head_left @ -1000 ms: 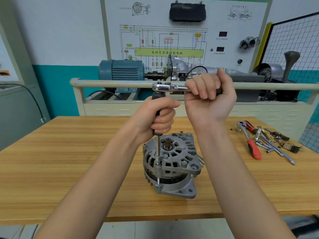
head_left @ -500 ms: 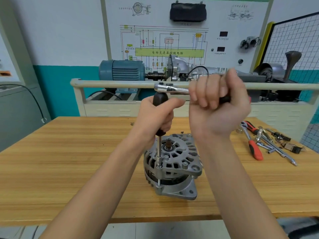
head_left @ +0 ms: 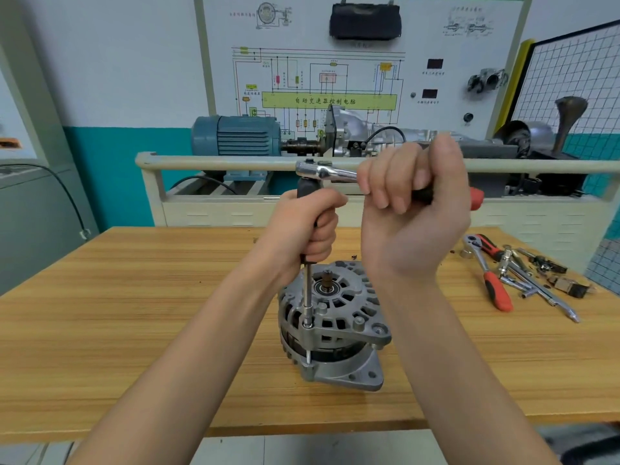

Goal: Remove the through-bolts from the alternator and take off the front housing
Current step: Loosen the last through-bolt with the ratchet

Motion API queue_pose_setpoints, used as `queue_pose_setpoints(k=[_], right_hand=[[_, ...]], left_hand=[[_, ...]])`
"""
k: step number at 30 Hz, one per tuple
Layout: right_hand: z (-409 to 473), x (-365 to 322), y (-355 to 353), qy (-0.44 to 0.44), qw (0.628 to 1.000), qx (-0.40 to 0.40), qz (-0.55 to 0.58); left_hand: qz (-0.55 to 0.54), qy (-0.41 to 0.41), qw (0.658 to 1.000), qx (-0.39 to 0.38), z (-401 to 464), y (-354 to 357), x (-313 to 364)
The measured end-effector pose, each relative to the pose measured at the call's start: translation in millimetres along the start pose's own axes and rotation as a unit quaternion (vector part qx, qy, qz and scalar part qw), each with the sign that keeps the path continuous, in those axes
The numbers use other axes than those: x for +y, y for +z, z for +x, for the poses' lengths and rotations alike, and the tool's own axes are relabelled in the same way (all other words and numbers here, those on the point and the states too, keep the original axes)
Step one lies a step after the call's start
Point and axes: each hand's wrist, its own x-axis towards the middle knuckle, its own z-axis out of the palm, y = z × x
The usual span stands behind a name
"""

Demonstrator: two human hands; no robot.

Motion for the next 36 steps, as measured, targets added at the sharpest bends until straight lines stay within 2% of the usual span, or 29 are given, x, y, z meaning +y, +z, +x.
queue_pose_setpoints(k=[3,5,7,9,11,14,17,23,36], right_hand=[[-12,5,14,-0.112,0.982,-0.062,-0.142],[-16,7,17,-0.128,0.974,-0.075,-0.172],[-12,6,12,-0.105,0.982,-0.075,-0.14],[-1,1,2,-0.036,0.997,-0.052,-0.047],[15,-3,-10,0.076,0.994,0.013,0.076],[31,0,-23,0.196,0.943,0.129,0.237],[38,6,-28,0.212,0.92,0.169,0.283],[40,1,-20,0.191,0.933,0.168,0.256],[45,1,-15,0.191,0.937,0.186,0.225]], left_hand=[[0.024,0.034,0.991,0.127,0,12,-4],[0.04,0.055,0.982,0.178,0,16,-7],[0.045,0.072,0.979,0.186,0,16,-10],[0.053,0.076,0.984,0.15,-1,10,-10],[0.04,0.069,0.995,0.063,-3,2,-6],[0.008,0.034,0.996,-0.085,-3,-9,1],[-0.01,-0.019,0.985,-0.172,-2,-10,2],[-0.009,-0.004,0.994,-0.109,-1,-4,-1],[-0.031,-0.021,0.994,-0.098,1,-4,1]])
